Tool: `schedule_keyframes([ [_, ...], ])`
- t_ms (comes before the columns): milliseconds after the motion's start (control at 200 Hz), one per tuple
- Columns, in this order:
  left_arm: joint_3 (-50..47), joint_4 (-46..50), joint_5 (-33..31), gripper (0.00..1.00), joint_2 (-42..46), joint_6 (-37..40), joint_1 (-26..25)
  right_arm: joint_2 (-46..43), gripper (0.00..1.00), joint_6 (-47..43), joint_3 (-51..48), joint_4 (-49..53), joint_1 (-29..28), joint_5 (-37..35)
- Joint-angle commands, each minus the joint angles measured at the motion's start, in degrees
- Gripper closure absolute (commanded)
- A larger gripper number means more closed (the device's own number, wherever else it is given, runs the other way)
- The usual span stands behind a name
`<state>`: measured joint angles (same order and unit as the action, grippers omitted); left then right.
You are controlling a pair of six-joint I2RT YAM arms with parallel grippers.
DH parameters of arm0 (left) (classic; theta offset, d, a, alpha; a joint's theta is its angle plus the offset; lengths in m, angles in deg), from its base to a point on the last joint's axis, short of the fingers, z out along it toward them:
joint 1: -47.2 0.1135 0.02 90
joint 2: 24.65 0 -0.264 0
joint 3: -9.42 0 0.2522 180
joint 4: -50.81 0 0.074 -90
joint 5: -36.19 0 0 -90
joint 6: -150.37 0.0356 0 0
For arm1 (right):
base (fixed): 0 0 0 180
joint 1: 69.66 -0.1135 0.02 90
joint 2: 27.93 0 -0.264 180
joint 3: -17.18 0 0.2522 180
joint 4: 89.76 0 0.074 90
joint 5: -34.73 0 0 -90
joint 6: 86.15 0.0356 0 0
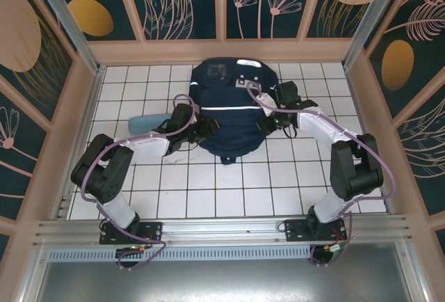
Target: Pack the student bag
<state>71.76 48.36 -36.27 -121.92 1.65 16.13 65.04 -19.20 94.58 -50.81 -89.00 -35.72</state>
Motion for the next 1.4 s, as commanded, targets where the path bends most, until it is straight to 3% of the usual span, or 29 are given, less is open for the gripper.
schedule_keyframes([
  [0, 2.0, -1.1, 0.0, 0.59, 0.4, 1.0, -0.2, -3.8, 0.98, 1.9, -1.9, -0.2, -3.5, 1.3],
  [250, 1.7, -2.0, 0.2, 0.60, -0.3, 0.7, -0.2, -8.3, 0.98, 10.5, -3.7, -6.3, -11.6, 0.4],
  [470, 1.1, -2.1, -0.1, 0.62, 1.0, 0.0, -0.2, -2.7, 0.97, 22.5, 1.2, -8.2, -17.5, -2.1],
  [726, 0.7, -1.8, -0.4, 0.65, 1.4, 0.0, -0.2, 1.1, 0.95, 25.3, 5.0, -2.5, -22.6, -5.5],
  [781, 0.8, -1.6, -0.9, 0.65, 1.5, -0.1, -0.2, 1.0, 0.91, 26.9, 5.6, -3.1, -22.7, -3.6],
  [831, 0.8, -1.4, -1.3, 0.65, 1.7, -0.3, -0.2, 0.4, 0.80, 28.7, 5.8, -4.0, -22.7, -3.2],
  [911, 0.7, -0.8, -1.5, 0.63, 2.6, -0.3, -0.1, -2.2, 0.52, 31.8, 5.1, -5.0, -21.9, -5.5],
  [1016, 1.6, 3.7, -1.2, 0.56, 4.3, 1.9, -0.1, -9.2, 0.37, 36.2, 0.8, -7.3, -18.9, -7.5],
  [1191, 0.3, 10.1, -4.7, 0.54, 9.9, 4.7, -0.7, -18.6, 0.32, 45.6, -7.1, -10.0, -9.9, -9.5],
  [1396, 1.5, 13.3, -10.5, 0.53, 14.1, 6.6, -4.2, -19.4, 0.34, 56.2, -11.2, -12.9, -2.6, -8.2],
])
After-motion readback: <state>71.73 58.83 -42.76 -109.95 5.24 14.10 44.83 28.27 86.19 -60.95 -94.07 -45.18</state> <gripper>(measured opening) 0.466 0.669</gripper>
